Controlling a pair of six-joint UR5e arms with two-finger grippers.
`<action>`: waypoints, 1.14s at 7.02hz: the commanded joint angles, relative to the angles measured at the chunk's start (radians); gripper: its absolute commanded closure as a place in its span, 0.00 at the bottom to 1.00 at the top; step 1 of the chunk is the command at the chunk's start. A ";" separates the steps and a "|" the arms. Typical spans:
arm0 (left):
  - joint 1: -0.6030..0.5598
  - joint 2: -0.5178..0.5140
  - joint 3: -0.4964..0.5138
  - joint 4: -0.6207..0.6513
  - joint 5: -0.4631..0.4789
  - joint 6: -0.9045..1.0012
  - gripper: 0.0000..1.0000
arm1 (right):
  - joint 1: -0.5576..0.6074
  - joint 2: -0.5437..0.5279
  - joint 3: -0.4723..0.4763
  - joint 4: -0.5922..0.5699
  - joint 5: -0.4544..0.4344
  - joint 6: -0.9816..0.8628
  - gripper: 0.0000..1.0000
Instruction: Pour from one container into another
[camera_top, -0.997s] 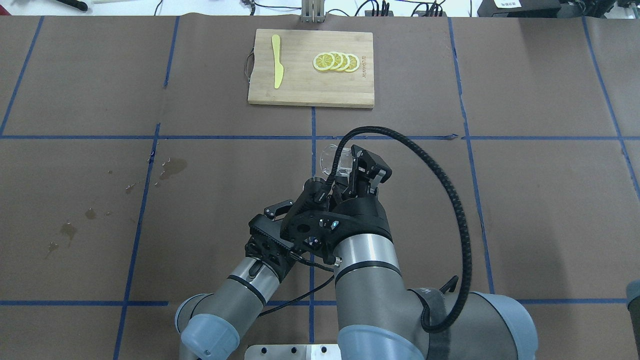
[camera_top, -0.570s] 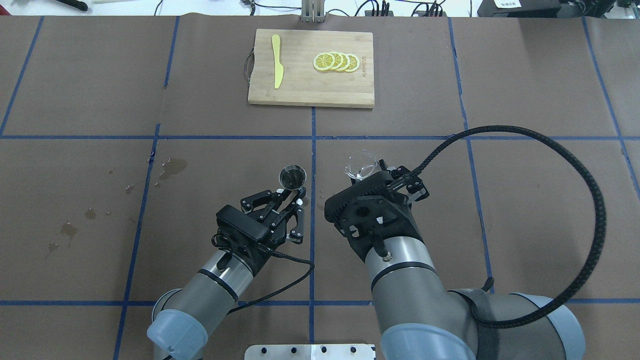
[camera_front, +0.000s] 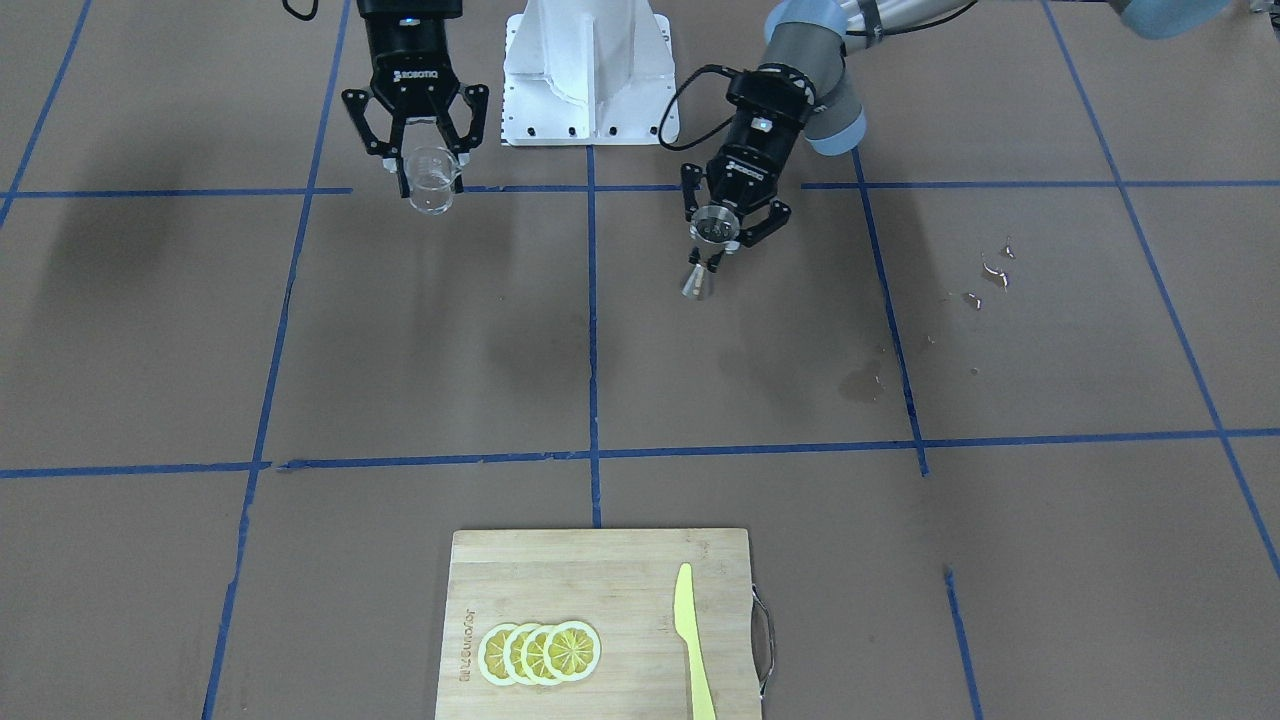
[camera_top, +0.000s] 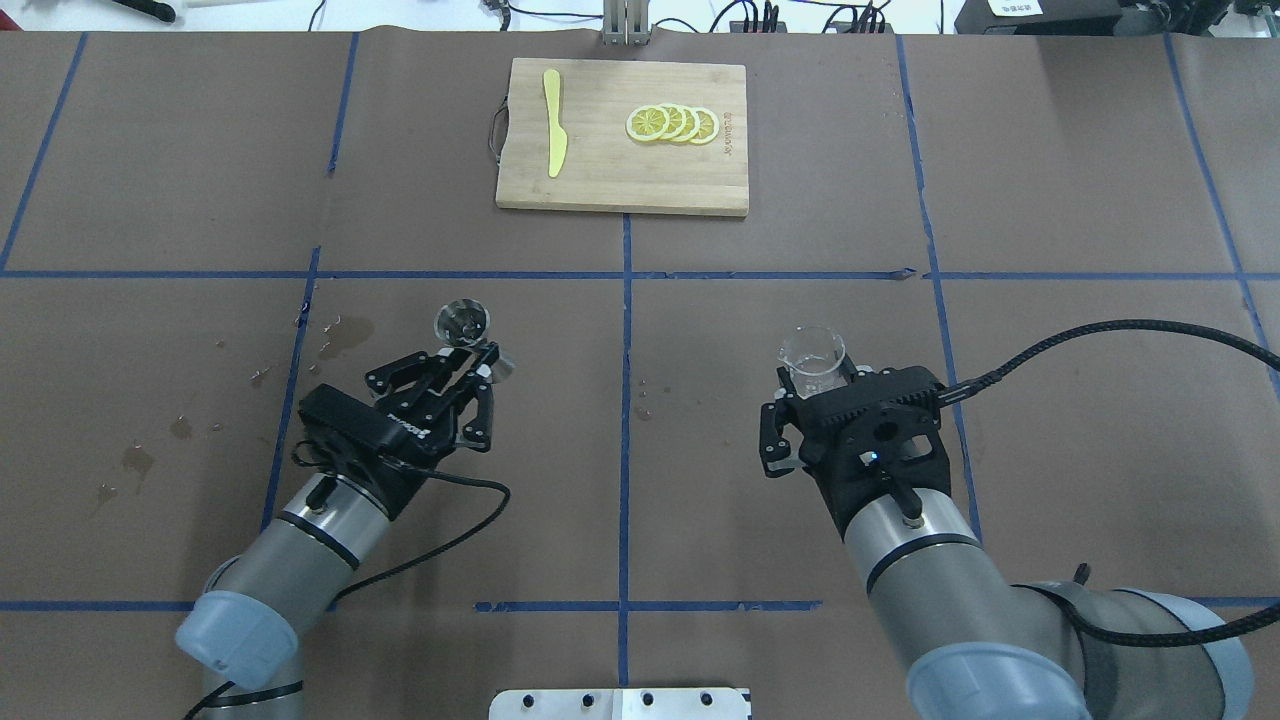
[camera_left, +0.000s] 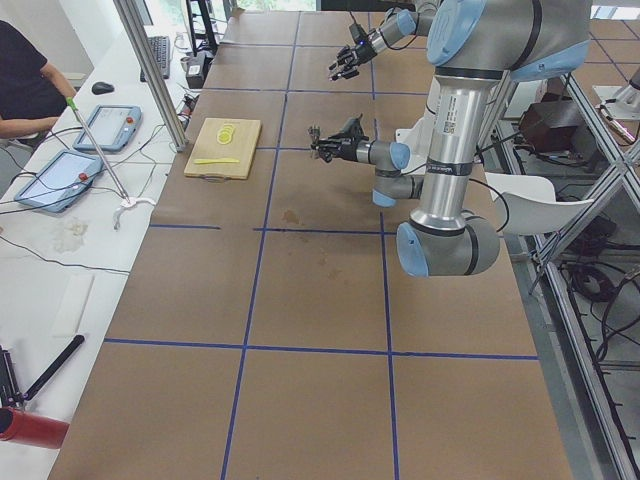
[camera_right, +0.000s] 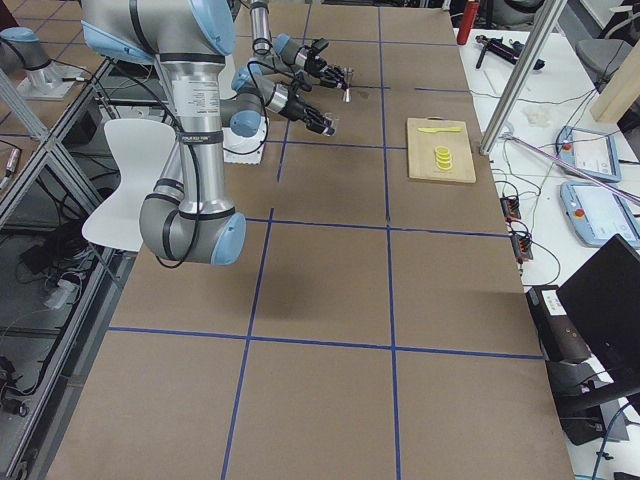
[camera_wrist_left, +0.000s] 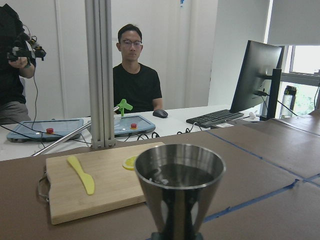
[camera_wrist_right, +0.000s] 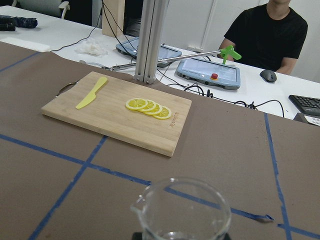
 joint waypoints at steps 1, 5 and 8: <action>-0.045 0.187 -0.002 -0.112 0.004 -0.011 1.00 | 0.002 -0.120 -0.030 0.104 0.005 0.097 1.00; -0.114 0.446 0.098 -0.236 -0.053 -0.261 1.00 | 0.004 -0.137 -0.050 0.161 0.005 0.121 1.00; -0.112 0.489 0.197 -0.341 -0.046 -0.327 1.00 | 0.007 -0.131 -0.049 0.161 0.005 0.121 1.00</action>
